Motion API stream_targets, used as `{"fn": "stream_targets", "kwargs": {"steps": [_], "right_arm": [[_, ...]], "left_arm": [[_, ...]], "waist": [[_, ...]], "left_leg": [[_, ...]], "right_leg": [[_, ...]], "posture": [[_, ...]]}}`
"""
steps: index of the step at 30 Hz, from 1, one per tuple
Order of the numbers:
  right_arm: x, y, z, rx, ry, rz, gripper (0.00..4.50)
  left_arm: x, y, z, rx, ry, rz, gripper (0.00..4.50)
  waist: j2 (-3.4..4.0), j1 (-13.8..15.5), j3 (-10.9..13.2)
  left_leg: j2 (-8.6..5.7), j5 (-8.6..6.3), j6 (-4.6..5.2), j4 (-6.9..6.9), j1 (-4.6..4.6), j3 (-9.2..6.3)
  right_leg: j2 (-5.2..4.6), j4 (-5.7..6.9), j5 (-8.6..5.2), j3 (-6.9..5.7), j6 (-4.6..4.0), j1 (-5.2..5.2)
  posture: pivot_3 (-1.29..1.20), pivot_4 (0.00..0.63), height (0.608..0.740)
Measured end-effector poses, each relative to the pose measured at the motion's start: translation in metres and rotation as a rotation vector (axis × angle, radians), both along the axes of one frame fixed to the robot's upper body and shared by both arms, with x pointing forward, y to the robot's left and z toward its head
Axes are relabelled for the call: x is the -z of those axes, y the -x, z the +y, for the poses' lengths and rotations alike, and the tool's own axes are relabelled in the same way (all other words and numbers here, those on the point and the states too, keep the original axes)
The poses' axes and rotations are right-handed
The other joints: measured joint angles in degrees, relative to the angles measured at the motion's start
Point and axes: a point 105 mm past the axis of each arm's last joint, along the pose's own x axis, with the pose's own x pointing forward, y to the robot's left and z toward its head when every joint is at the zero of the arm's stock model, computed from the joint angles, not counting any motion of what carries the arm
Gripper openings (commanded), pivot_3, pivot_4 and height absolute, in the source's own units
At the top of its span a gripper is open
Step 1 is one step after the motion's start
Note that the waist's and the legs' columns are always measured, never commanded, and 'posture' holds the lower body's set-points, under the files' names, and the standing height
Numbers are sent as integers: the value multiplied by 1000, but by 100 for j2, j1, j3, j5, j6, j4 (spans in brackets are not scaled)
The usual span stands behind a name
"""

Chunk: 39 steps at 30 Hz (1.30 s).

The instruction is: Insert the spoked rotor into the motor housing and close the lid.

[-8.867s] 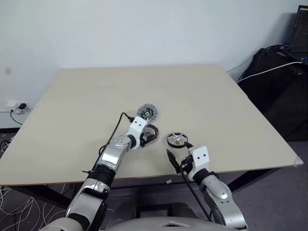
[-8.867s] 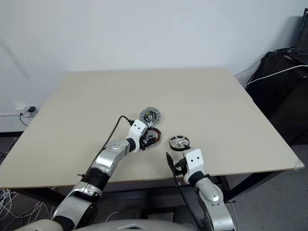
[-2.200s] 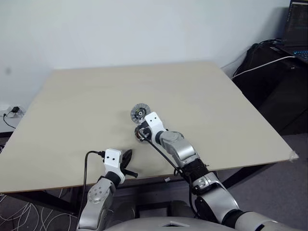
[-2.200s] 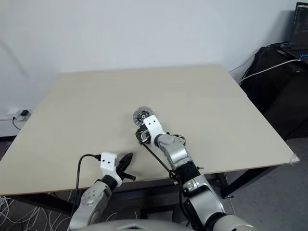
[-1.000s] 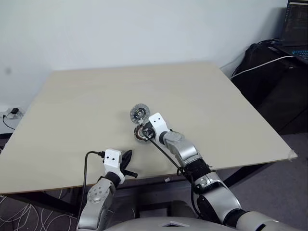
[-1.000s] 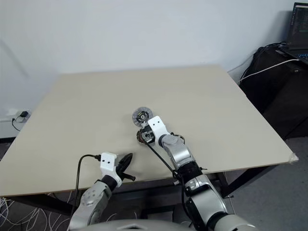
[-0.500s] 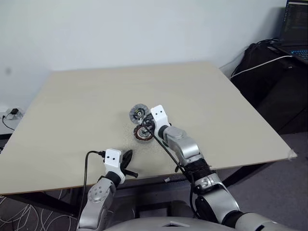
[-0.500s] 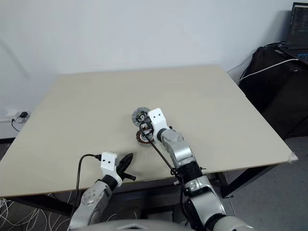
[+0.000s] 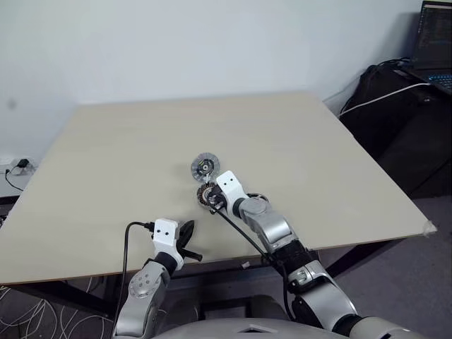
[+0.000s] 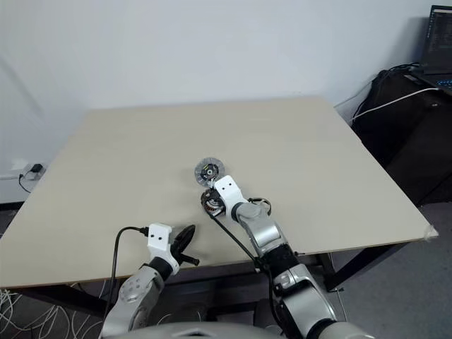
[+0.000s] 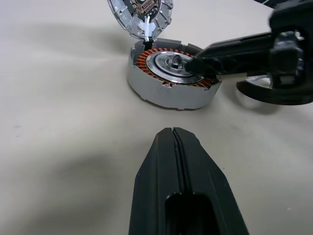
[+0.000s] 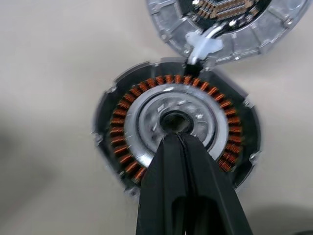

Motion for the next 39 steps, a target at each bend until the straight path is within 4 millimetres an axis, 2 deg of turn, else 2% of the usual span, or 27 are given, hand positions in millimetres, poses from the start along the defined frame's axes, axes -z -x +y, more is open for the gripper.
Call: {"fn": "stream_targets", "kwargs": {"steps": [3,9,14,20,26,39], "right_arm": [[-4,-1,-1,10,-30,-3,10],[-34,-16,-7,55,-108,-103,10],[-38,-22,-6,65,-106,-130,10],[-25,-19,3,37,-74,-89,10],[-21,-15,13,-16,-68,-58,10],[-2,-14,11,-17,-26,9,10]], "left_arm": [[0,0,0,1,0,0,0],[0,0,1,4,-5,-1,0],[0,-1,1,5,-6,-2,0],[0,-1,0,3,-3,-2,0],[-1,-1,-1,1,1,-2,0],[-1,-1,-1,0,1,-2,0]], "waist": [[-2,-2,5],[-2,8,5],[-1,6,6],[-1,7,6],[-1,5,6],[-1,-20,6]], "left_leg": [[0,0,0,1,-4,0],[0,0,0,-1,-6,0],[0,0,0,-1,-5,0],[-1,0,0,-2,-6,0],[-1,0,1,-1,-6,0],[-1,0,0,-2,-5,0]], "right_leg": [[0,0,1,0,1,-4],[0,0,2,0,0,-7],[1,0,4,0,-4,-7],[1,0,12,0,-18,-8],[1,0,12,0,-18,-7],[2,1,16,0,-25,-8]], "posture": [[0,0,740],[0,0,740],[0,0,740],[0,0,740],[0,0,740],[0,0,740]]}}
